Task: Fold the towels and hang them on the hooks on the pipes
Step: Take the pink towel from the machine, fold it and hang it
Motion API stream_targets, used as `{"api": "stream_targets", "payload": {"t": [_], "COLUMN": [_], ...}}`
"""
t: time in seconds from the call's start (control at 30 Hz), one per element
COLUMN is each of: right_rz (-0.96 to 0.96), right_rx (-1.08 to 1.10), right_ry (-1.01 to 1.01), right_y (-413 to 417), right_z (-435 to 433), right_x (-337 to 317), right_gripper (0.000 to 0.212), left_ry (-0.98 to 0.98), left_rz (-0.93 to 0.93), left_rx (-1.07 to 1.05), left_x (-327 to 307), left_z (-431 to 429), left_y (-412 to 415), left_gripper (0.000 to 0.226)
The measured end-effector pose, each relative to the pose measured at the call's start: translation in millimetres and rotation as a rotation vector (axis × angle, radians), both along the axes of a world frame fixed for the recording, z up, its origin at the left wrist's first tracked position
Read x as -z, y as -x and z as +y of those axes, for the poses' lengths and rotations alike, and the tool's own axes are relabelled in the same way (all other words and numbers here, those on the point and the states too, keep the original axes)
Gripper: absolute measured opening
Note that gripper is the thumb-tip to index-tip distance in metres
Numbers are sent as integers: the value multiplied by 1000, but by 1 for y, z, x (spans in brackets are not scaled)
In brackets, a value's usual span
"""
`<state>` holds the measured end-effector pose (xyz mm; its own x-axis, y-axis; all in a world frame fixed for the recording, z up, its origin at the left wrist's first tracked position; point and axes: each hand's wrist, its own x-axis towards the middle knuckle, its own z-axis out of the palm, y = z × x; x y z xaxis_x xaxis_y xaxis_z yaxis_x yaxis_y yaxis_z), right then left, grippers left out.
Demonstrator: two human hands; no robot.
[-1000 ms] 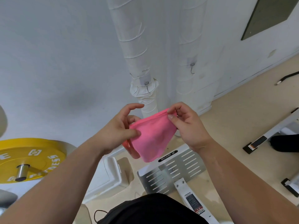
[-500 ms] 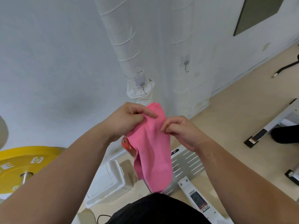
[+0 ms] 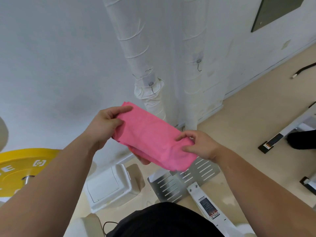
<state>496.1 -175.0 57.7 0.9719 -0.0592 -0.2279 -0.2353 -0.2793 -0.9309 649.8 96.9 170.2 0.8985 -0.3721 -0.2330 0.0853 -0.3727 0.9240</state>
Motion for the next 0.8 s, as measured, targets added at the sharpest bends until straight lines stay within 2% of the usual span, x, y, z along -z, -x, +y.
{"api": "stream_targets", "payload": {"t": [0.07, 0.23, 0.43, 0.63, 0.73, 0.8], "right_rz": [33, 103, 46, 9, 13, -9], "right_rx": [83, 219, 368, 315, 274, 306], "right_ry": [-61, -268, -134, -174, -178, -192], "right_y": [4, 9, -19, -61, -82, -96], "right_z": [-7, -17, 8, 68, 103, 123], "right_x": [1, -3, -12, -64, -81, -87], "right_gripper": [29, 21, 23, 30, 34, 35], "left_ry": [7, 9, -10, 38, 125, 188], "left_rz": [13, 40, 17, -56, -1, -7], "left_rx": [-41, -111, -33, 91, 76, 68], "left_x": [9, 28, 41, 39, 39, 38], "left_z": [11, 34, 48, 37, 35, 37], "left_y": [1, 8, 20, 25, 18, 9], "left_gripper": [65, 62, 73, 78, 72, 55]}}
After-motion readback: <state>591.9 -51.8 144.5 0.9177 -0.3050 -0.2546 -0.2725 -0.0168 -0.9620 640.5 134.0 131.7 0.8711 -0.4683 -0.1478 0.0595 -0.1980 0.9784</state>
